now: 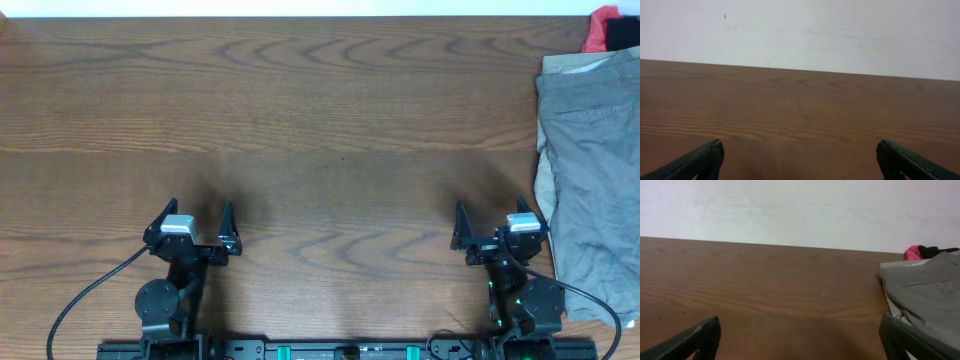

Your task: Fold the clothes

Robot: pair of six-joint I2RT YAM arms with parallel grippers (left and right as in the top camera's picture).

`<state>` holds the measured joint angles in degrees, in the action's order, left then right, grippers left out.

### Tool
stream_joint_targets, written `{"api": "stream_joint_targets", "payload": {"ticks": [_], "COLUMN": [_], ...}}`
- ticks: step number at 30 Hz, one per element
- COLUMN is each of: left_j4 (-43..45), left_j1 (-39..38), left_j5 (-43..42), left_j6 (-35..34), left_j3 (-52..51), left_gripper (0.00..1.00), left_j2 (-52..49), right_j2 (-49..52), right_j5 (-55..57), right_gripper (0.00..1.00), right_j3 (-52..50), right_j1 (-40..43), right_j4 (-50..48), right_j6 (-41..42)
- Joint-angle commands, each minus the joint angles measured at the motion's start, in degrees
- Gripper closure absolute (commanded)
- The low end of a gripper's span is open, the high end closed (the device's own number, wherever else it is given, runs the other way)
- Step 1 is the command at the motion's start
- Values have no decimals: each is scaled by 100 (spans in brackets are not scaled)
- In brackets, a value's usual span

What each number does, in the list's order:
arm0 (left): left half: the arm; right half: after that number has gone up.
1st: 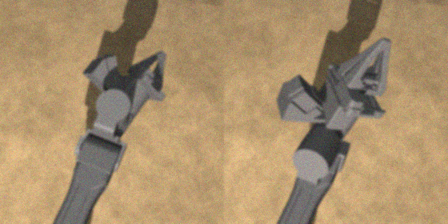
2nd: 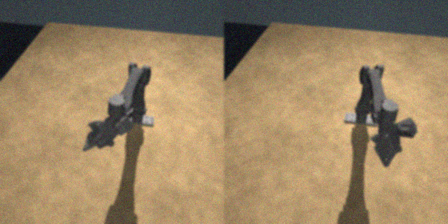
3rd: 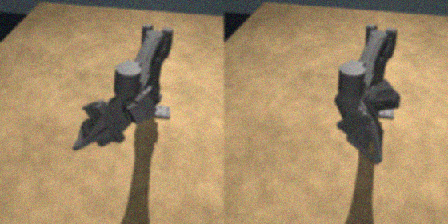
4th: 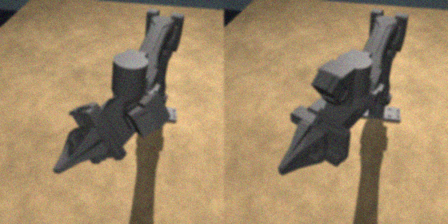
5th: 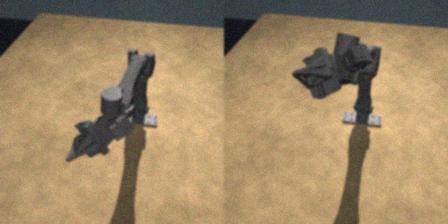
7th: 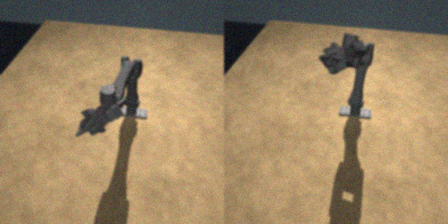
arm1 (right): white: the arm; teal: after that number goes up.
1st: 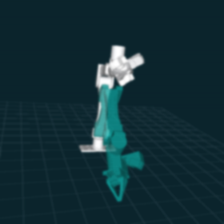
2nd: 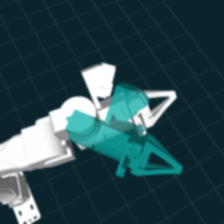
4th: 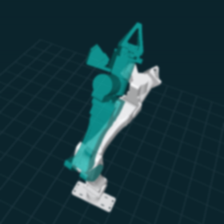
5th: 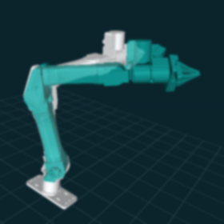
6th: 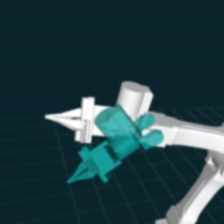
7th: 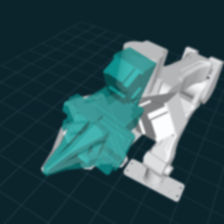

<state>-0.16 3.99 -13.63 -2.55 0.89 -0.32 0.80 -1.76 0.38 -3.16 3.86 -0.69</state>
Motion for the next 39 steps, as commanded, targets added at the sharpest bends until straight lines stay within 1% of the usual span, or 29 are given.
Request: {"api": "stream_joint_targets", "payload": {"ticks": [1,22,24,27,29,31,33,35,39], "left_j4": [-243,-245,-245,-243,-245,-245,-245,-245,-245], "left_j1": [26,26,26,26,26,26,26,26,26], "left_j5": [-243,-243,-243,-243,-243,-243,-243,-243,-243], "left_j6": [96,96,96,96,96,96,96,96,96], "left_j3": [-61,-61,-61,-61,-61,-61,-61,-61,-61], "left_gripper": [2,2,2,2,2,2,2,2,2], "left_j2": [9,9,9,9,9,9,9,9,9], "right_j2": [2,2,2,2,2,2,2,2,2], "right_j5": [-63,-68,-216,-857,-1344,-1821,-1967,-1956,-2024], "right_gripper": [1,1,1,1,1,1,1,1,1], "right_j3": [-7,-7,-7,-7,-7,-7,-7,-7,-7], "right_j1": [-55,-57,-57,-57,-57,-57,-57,-57,-57], "right_j4": [24,20,13,-46,-87,-133,-149,-149,-149], "right_j6": [-68,-66,-31,785,1847,3104,4057,4524,4937]}}
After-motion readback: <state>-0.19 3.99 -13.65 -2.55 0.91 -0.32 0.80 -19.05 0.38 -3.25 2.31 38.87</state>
